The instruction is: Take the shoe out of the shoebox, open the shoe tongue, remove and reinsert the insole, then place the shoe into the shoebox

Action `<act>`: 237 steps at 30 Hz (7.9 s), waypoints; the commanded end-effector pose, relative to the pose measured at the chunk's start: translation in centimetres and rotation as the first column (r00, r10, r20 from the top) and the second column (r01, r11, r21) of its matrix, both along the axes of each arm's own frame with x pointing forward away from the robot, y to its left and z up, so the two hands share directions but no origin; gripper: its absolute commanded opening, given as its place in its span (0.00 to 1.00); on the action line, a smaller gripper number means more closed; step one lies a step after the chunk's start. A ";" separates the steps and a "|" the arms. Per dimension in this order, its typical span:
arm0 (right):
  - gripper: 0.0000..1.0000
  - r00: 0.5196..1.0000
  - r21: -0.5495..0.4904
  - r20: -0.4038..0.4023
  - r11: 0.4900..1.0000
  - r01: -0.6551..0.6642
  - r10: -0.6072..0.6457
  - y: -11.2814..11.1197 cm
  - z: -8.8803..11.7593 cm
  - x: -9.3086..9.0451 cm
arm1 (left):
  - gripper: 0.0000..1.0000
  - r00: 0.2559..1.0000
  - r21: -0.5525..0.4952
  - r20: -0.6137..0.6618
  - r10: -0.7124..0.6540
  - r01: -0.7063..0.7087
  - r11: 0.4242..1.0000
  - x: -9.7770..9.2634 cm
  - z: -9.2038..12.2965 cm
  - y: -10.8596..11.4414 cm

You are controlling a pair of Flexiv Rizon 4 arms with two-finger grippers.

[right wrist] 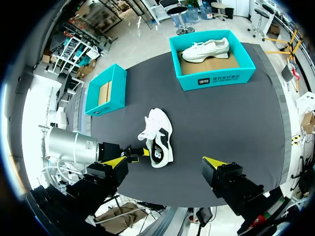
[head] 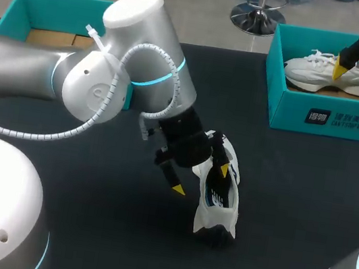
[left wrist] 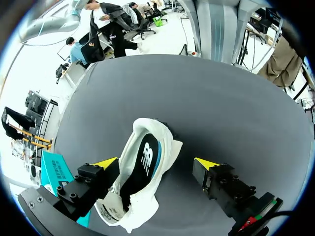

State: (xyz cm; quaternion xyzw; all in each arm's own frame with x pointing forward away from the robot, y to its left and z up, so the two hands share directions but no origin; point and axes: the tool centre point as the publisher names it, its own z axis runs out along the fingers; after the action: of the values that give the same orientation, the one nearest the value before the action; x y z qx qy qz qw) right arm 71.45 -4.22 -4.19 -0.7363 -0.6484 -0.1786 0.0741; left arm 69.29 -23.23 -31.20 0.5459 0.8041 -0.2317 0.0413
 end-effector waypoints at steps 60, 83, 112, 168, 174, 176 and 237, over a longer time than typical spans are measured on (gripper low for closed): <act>1.00 1.000 0.001 -0.002 1.000 -0.001 0.001 -0.1 0.0 0.1 | 0.00 0.990 0.210 0.022 -0.139 0.131 0.969 -1.1 -5.2 -3.7; 1.00 1.000 0.001 -0.002 1.000 -0.001 0.001 -0.1 0.0 0.1 | 0.00 0.978 0.264 0.120 -0.169 0.133 0.955 -1.0 -8.4 -5.1; 1.00 1.000 0.001 -0.002 1.000 -0.001 0.001 -0.1 0.0 0.1 | 0.00 0.928 0.315 0.291 -0.232 0.135 0.939 1.5 -5.7 -5.0; 1.00 1.000 0.001 -0.002 1.000 -0.001 0.001 -0.1 0.0 0.1 | 1.00 0.871 0.395 0.427 -0.244 0.063 0.916 5.7 -4.6 -3.2; 1.00 1.000 0.001 -0.002 1.000 -0.001 0.001 -0.1 0.0 0.1 | 1.00 0.870 0.391 0.428 -0.245 0.066 0.918 5.8 -4.4 -3.3; 1.00 1.000 0.001 -0.002 1.000 -0.001 0.001 -0.1 0.0 0.1 | 1.00 0.868 0.392 0.431 -0.247 0.066 0.918 5.9 -4.4 -3.3; 1.00 1.000 0.001 -0.002 1.000 -0.001 0.001 -0.1 0.0 0.1 | 0.00 0.965 0.368 0.144 0.219 -0.257 0.894 -0.4 2.6 3.0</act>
State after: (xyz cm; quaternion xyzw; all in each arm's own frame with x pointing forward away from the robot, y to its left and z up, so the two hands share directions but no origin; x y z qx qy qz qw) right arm 71.37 -4.39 -4.31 -0.7358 -0.6484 -0.1808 0.0743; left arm 69.94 -22.12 -29.48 0.5016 0.8641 -0.0354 -0.0216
